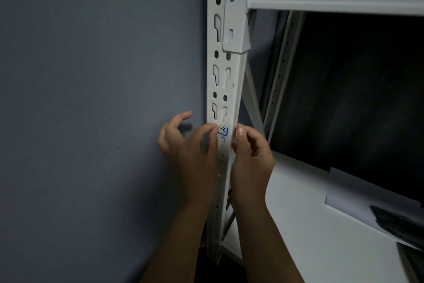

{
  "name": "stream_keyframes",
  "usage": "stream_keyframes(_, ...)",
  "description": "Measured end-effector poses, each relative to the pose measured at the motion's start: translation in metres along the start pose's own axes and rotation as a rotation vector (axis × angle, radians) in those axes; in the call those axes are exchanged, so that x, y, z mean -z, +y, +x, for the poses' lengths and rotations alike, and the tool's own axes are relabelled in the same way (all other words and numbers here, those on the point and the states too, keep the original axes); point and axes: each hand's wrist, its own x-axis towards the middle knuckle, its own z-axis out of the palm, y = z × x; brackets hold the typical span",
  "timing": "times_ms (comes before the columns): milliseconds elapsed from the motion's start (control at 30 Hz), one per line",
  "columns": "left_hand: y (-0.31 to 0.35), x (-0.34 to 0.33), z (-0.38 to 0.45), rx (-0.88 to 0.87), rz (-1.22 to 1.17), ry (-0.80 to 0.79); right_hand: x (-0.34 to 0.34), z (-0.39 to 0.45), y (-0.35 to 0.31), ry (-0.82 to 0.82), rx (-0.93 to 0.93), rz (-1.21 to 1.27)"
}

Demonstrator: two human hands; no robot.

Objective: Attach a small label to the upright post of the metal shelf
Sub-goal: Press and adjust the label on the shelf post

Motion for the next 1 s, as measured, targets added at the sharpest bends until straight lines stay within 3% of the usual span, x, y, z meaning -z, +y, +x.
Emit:
stream_keyframes(400, 0.001, -0.002, 0.009, 0.028, 0.076, -0.152, -0.001, -0.006, -0.002, -0.006, 0.006, -0.01)
stream_keyframes(633, -0.003, 0.008, 0.012, 0.077, 0.031, -0.12, -0.001, -0.004, -0.001, -0.017, -0.025, 0.024)
stream_keyframes(867, -0.002, 0.007, 0.009, -0.066, 0.037, -0.086, 0.0, -0.002, -0.001, -0.025, 0.004, 0.018)
stream_keyframes(1000, -0.001, 0.006, 0.008, -0.046, 0.065, -0.07, 0.002, -0.001, 0.0, -0.025, 0.019, -0.005)
